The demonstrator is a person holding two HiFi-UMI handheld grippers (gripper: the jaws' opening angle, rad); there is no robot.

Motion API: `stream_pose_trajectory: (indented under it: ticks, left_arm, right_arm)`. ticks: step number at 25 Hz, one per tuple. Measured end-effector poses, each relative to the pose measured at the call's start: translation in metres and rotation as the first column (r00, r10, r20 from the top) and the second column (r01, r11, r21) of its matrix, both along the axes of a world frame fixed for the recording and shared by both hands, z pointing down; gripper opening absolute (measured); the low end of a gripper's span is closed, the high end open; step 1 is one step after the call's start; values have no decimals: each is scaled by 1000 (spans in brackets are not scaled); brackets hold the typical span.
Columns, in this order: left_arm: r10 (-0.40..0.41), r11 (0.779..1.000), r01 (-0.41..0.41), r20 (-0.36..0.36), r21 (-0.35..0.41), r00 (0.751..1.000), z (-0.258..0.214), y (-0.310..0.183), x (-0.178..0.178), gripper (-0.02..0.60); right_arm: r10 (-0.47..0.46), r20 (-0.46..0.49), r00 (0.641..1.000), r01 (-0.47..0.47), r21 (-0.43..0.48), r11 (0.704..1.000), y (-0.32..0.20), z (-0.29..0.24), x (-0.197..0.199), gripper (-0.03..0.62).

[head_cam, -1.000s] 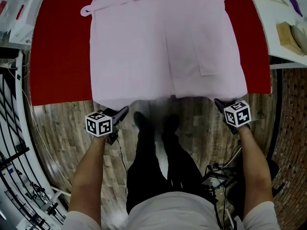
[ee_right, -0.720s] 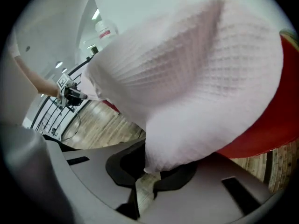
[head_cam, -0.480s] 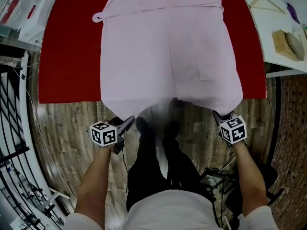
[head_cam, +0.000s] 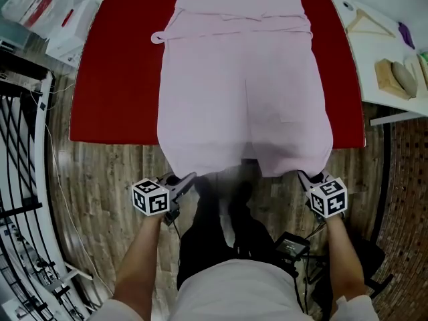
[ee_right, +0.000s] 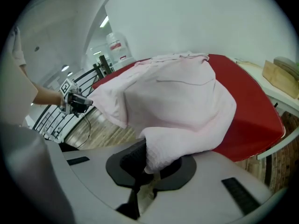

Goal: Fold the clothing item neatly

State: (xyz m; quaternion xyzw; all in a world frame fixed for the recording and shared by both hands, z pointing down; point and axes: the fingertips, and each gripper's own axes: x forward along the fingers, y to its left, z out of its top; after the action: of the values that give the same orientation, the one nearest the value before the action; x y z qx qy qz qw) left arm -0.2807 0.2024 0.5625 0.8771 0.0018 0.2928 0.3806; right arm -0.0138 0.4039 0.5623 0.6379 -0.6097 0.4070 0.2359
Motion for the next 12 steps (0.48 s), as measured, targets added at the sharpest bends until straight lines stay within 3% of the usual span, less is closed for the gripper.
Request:
stream_pose_trajectory:
  ticks: [6,12]
  left_arm:
    - [12,1000,-12,-63,11,998,-41,6,3,15]
    - [34,999,-38,-119,-25,992,-71,13,8,14]
  right_arm:
    - [46,7,999,-47,71,996,-4,-38,4,41]
    - [11,3,1000,-11,69,998,-12,-61,-4,41]
